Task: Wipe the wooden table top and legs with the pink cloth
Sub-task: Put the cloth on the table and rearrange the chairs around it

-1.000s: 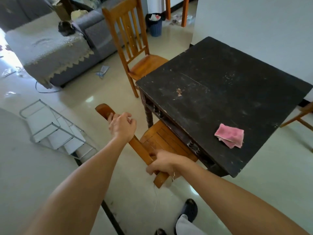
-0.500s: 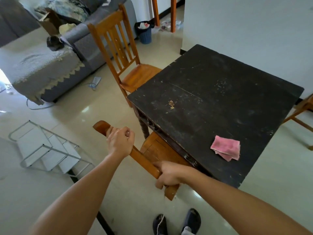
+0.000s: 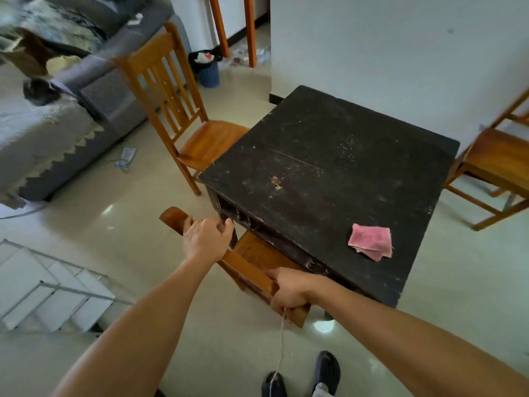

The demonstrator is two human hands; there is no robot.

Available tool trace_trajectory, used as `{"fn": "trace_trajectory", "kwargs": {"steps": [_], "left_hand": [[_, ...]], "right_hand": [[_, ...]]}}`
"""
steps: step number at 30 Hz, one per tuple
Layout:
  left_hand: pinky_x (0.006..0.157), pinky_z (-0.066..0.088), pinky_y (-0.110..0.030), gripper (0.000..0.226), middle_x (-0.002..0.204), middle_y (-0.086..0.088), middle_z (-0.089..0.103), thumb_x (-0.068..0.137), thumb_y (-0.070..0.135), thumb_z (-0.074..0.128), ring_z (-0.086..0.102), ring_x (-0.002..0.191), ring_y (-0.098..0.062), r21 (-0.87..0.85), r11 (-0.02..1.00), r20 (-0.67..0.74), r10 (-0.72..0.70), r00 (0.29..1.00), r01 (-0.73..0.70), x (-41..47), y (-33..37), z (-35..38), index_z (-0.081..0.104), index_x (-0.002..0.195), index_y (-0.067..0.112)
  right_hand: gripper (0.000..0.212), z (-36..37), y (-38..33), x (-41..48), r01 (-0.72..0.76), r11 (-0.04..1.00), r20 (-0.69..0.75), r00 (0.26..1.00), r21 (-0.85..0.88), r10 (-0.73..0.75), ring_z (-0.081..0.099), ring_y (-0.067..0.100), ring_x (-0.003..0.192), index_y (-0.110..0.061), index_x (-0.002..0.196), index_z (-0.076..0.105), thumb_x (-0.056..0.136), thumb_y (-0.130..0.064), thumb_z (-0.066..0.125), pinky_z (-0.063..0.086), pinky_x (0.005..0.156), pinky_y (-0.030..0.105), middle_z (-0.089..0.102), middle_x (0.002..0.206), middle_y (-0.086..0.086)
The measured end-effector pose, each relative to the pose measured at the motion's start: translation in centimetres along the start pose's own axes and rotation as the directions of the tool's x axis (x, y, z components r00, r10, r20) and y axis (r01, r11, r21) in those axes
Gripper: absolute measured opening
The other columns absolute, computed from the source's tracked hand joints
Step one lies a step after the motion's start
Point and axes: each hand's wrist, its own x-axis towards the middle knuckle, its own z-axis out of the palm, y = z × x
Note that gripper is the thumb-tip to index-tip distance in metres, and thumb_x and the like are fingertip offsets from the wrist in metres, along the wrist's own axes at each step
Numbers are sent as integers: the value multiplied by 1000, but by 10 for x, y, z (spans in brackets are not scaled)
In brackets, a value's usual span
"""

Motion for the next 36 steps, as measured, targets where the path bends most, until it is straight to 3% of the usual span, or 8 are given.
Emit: {"fn": "trace_trajectory", "kwargs": {"steps": [10, 13, 16, 19, 22, 25, 29, 36], "left_hand": [[114, 26, -47, 47, 50, 3, 55, 96, 39, 47, 53, 56, -10, -3, 1000, -51, 0, 999, 0, -12, -19, -3, 57, 55, 19], [115, 23, -47, 44, 52, 3, 56, 96, 39, 49, 54, 57, -10, 29, 1000, -25, 9, 1000, -8, -12, -18, -2, 58, 57, 20], [115, 23, -47, 38, 57, 5, 58, 96, 40, 49, 54, 60, -9, 159, 987, 50, 15, 999, -23, -8, -14, -6, 58, 64, 22], [97, 46, -44, 25, 67, 3, 59, 95, 34, 51, 56, 65, -11, 204, 973, 217, 61, 974, -106, -4, 3, -12, 56, 74, 24], [73, 54, -34, 18, 70, 3, 59, 94, 31, 54, 58, 65, -12, 163, 965, 275, 156, 949, -206, -7, 45, -9, 58, 79, 21], [70, 54, -34, 17, 74, 3, 61, 94, 34, 52, 59, 69, -15, 158, 934, 322, 258, 911, -320, -12, 113, 6, 59, 86, 21], [73, 52, -35, 16, 84, 0, 63, 94, 35, 50, 60, 77, -19, 154, 867, 374, 392, 840, -473, -30, 210, 32, 58, 91, 21], [63, 42, -30, 15, 87, 3, 60, 93, 34, 51, 54, 72, -14, 148, 787, 386, 511, 768, -599, -78, 359, 102, 56, 90, 21]], "right_hand": [[63, 25, -14, -12, 10, 998, 7, 1000, -63, -9, 60, 25, 104, -32, 144, 33, 90, -21, 62, 53, 92, 42, 54, 113, 4], [70, 26, -13, -10, -5, 999, 9, 1000, -49, 6, 60, 27, 106, -34, 148, 27, 89, -20, 63, 53, 93, 43, 55, 125, 8], [80, 25, -6, -6, -20, 1000, 24, 1000, 19, 19, 59, 25, 110, -39, 150, 22, 86, -26, 68, 52, 95, 43, 53, 133, 6], [83, 17, 7, -9, 0, 997, 19, 1000, 78, -1, 58, 19, 109, -42, 146, 32, 76, -45, 75, 52, 94, 41, 52, 137, 0], [74, -6, 34, -29, 29, 994, -128, 992, 103, -15, 54, 21, 119, -41, 140, 43, 73, -54, 73, 49, 99, 42, 50, 138, -6], [51, -37, 86, -60, 10, 990, -363, 931, 143, 43, 61, 13, 104, -35, 136, 50, 88, -37, 66, 52, 92, 32, 60, 124, -5], [48, -70, 175, -107, -206, 977, -516, 832, 50, 202, 62, 15, 94, -29, 136, 51, 90, -35, 62, 48, 76, 24, 63, 114, -1], [54, -121, 349, -182, -396, 917, -602, 724, 35, 336, 51, 23, 125, -26, 143, 43, 93, -41, 59, 43, 102, 37, 50, 143, 2]]}}
